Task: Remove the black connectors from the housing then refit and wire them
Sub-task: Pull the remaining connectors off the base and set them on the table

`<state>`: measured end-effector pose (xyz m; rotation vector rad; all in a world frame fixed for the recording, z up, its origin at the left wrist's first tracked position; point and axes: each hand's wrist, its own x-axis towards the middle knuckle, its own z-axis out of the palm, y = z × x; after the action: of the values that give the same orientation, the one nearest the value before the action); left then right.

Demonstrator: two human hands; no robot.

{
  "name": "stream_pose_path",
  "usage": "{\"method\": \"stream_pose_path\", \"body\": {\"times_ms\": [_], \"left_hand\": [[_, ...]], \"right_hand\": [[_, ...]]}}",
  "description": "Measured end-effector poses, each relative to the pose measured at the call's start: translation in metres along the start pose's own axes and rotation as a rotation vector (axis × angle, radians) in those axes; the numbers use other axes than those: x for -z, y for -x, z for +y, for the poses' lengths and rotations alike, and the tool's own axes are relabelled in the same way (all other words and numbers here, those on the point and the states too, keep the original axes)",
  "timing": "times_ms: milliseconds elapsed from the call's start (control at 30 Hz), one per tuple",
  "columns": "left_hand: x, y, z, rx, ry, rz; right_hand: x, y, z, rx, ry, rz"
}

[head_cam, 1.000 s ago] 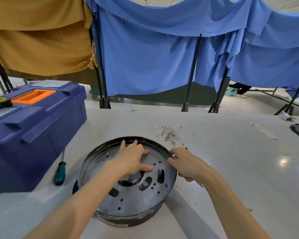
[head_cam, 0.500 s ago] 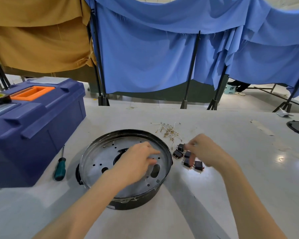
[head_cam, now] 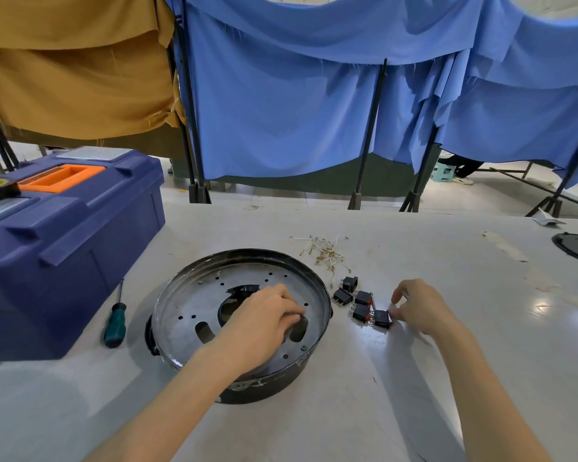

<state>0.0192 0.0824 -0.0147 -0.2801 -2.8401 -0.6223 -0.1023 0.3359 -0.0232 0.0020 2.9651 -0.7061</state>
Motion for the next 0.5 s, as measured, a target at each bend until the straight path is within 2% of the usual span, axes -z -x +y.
{"method": "stream_pose_path", "body": {"times_ms": [500], "left_hand": [[0.004,0.002,-0.005,0.015,0.074,-0.043]], "right_hand": [[-0.01,-0.011,0.005,0.05,-0.04,-0.057]]}}
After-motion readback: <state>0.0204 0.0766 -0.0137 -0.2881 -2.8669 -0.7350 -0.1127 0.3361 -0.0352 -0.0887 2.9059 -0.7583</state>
